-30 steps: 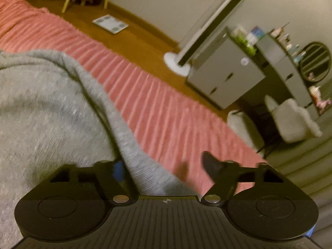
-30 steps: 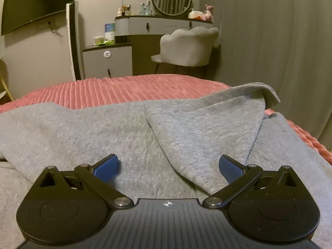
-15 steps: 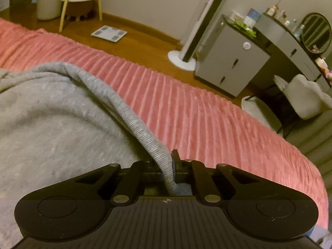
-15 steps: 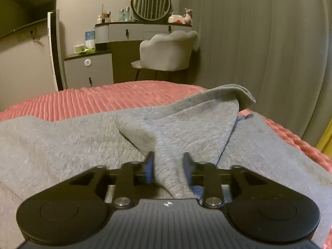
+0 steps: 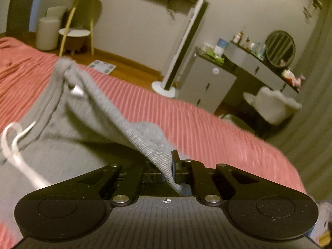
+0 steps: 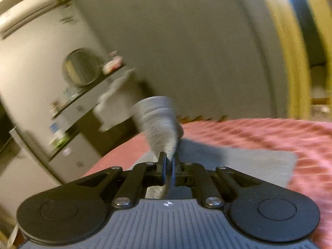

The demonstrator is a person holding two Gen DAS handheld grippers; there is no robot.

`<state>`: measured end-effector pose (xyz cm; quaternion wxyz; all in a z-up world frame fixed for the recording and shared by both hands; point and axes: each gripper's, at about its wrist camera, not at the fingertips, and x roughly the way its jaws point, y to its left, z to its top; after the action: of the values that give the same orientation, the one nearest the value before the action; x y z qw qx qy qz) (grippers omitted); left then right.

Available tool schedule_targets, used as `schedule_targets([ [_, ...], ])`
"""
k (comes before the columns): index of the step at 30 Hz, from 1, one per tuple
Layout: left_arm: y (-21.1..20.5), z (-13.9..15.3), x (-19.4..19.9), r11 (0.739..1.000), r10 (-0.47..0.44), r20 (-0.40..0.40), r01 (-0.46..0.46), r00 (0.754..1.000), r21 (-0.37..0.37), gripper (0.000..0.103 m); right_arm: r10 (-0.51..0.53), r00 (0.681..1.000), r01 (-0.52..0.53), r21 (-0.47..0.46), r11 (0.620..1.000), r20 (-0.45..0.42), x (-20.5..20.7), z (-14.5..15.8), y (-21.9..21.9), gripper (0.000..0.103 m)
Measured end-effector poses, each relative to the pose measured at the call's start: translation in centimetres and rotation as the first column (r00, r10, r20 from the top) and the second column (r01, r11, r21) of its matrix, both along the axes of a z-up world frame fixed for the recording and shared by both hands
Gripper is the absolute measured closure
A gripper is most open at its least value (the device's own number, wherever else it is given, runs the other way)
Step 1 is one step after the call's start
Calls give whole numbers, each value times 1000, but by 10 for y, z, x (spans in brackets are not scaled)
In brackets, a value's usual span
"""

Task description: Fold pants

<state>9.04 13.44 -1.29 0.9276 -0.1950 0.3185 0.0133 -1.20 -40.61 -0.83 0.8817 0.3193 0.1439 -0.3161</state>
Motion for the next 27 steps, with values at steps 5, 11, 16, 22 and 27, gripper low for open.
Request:
schedule_targets([
  [5,5,-66,-42,995,62,-193,-76,979,-65,92,29,992,-23,51,998,-119,6,-14,-5,98],
  [11,27,-73,-43,985,144,-225,-162,963,-60,75,31,985,-15,92,996,-172,12,-29,-7,95],
  [16,49,-34,-15,968,249,-94,-244,964,64,30,36,978,-15,102,995,-206,21,-33,-4,94],
  [22,60,-32,34,958,267,-126,-248,955,147,38,79,970,-58,96,994,-231,32,-39,5,59],
  [27,70,-46,41,965,257,-203,-239,945,109,93,84,962,-62,92,994,-261,39,-42,7,40],
])
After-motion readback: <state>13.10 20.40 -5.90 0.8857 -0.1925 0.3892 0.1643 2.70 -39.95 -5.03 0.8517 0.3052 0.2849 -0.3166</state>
